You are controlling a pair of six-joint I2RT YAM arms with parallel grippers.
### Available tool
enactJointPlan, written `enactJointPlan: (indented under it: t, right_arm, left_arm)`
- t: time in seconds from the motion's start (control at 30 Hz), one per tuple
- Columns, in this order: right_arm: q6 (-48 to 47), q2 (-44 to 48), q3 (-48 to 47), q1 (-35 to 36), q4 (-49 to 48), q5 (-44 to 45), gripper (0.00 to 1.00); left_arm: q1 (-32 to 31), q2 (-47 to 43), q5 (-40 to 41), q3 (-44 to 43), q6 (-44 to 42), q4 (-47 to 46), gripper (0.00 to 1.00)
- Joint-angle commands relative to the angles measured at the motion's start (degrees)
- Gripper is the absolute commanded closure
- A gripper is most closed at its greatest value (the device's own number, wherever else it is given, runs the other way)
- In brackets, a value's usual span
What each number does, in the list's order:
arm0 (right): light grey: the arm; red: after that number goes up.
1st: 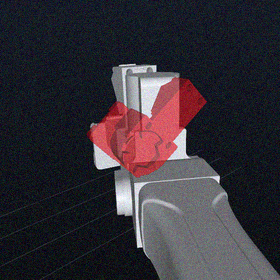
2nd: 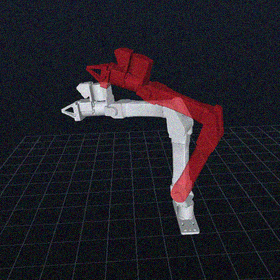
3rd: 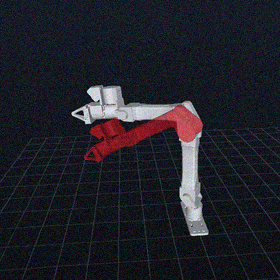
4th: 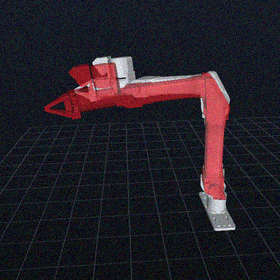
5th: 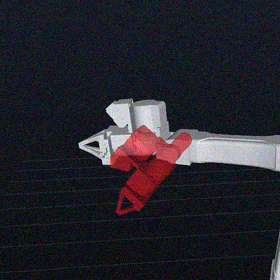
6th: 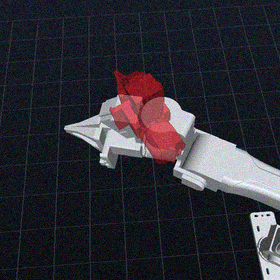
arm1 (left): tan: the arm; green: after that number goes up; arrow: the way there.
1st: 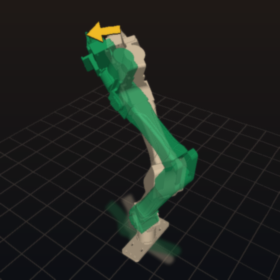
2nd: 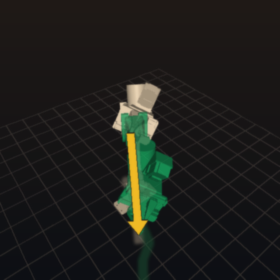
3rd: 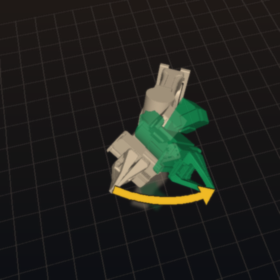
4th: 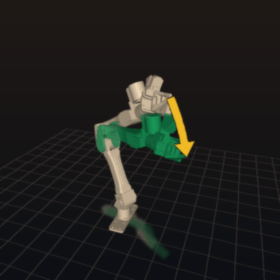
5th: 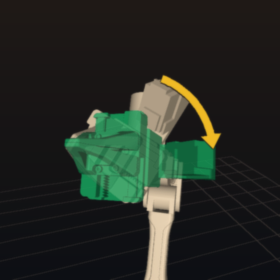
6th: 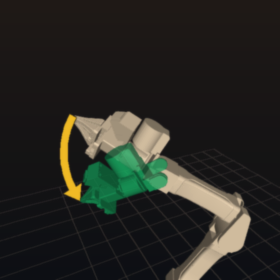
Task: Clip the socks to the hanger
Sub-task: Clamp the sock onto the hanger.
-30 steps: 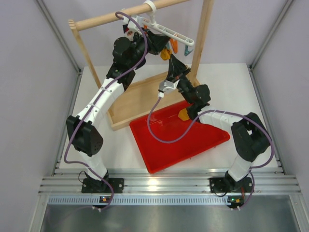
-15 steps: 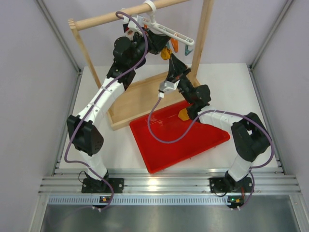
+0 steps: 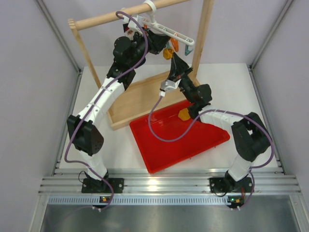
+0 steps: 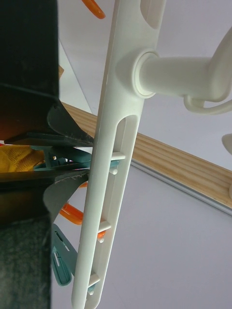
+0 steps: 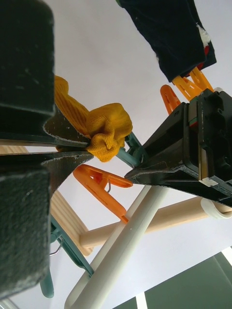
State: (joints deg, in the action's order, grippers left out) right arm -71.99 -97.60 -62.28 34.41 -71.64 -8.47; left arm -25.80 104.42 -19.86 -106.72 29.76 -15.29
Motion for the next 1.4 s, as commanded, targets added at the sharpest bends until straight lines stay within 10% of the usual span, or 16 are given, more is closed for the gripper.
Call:
enactJointPlan:
  t: [0.0,0.87,1.37]
  right_arm:
    - [0.09,1.54,-2.14,-0.66,-4.04,0.3,1.0]
    - [-0.17,1.18,-4.78,0.04,-4.74,-1.2,1.0]
    - [-0.88,0.92,-3.72,-0.14,-4.21,-1.99,1.0]
  left_arm:
    - [-0.04,2.8,-2.03,0.02,1.0,8.52,1.0]
    - [-0.04,3.16,-2.47,-0.25,2.23,8.43,0.99]
    - [-0.04,1.4,-3.61,0.45,4.17,5.1,0.46]
